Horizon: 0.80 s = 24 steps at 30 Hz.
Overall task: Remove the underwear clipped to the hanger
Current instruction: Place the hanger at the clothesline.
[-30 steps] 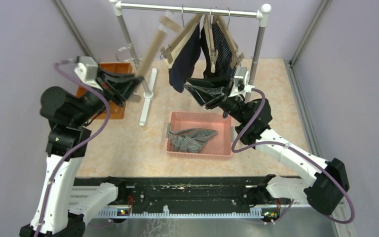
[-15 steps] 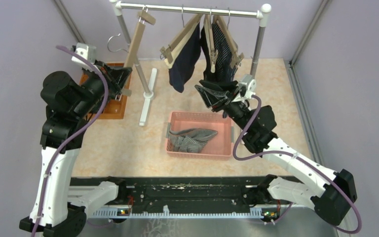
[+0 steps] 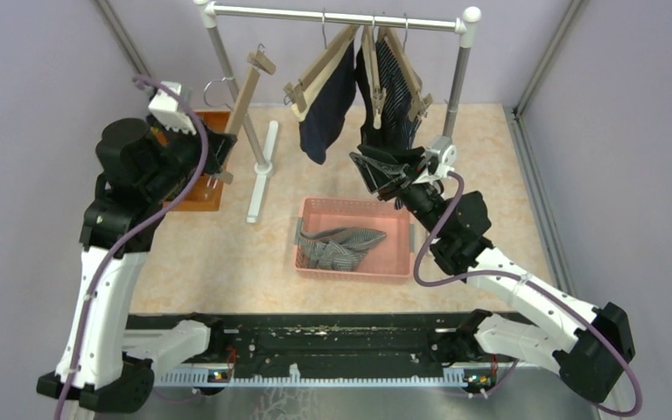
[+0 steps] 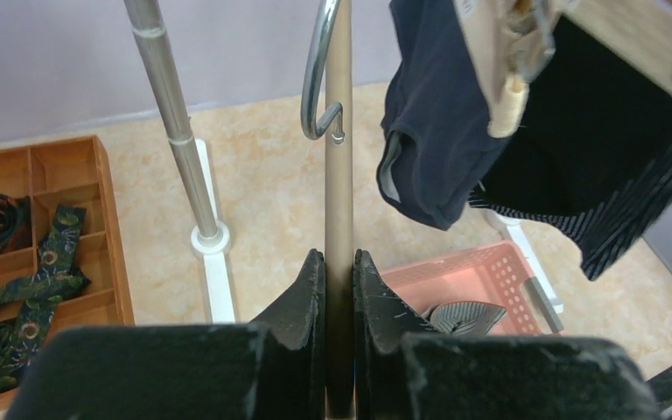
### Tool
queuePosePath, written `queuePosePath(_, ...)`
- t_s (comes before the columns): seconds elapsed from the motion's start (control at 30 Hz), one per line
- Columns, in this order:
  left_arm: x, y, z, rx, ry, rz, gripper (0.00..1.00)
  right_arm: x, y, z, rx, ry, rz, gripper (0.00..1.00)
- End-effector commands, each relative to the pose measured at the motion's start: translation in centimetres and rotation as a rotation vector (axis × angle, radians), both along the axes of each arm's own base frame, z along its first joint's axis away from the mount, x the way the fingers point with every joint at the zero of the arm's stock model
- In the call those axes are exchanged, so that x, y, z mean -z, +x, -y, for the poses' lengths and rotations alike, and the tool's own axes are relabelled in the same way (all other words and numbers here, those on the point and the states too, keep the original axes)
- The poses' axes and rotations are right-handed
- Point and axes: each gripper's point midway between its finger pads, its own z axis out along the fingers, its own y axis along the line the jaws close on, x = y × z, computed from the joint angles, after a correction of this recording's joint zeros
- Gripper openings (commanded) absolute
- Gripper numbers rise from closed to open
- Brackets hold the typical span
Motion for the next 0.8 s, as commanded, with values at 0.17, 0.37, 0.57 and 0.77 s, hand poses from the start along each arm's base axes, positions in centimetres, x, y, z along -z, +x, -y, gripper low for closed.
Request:
queuePosePath(0.17, -0.2, 7.7, 1.8, -0.017, 0.029, -0.042, 0.0, -2.6, -1.3, 2.1, 0.046, 0.054, 0.078, 0.27)
queuePosePath(0.37, -2.7, 11.1, 2.7, -0.024, 0.002, -0.001, 0.0, -2.2, -1.0, 2.1, 0.064, 0.033, 0.076, 0.26)
queuePosePath(0.57, -3.5, 12.3, 2.9, -0.041, -0.035, 0.027, 0.0, -2.3, -0.9, 2.1, 0.068, 0.027, 0.086, 0.25)
queuePosePath(0.77, -4.2, 12.2, 3.1, -0.037, -0.067, 0.074, 0.0, -2.0, -0.7, 1.7, 0.063, 0.019, 0.083, 0.25)
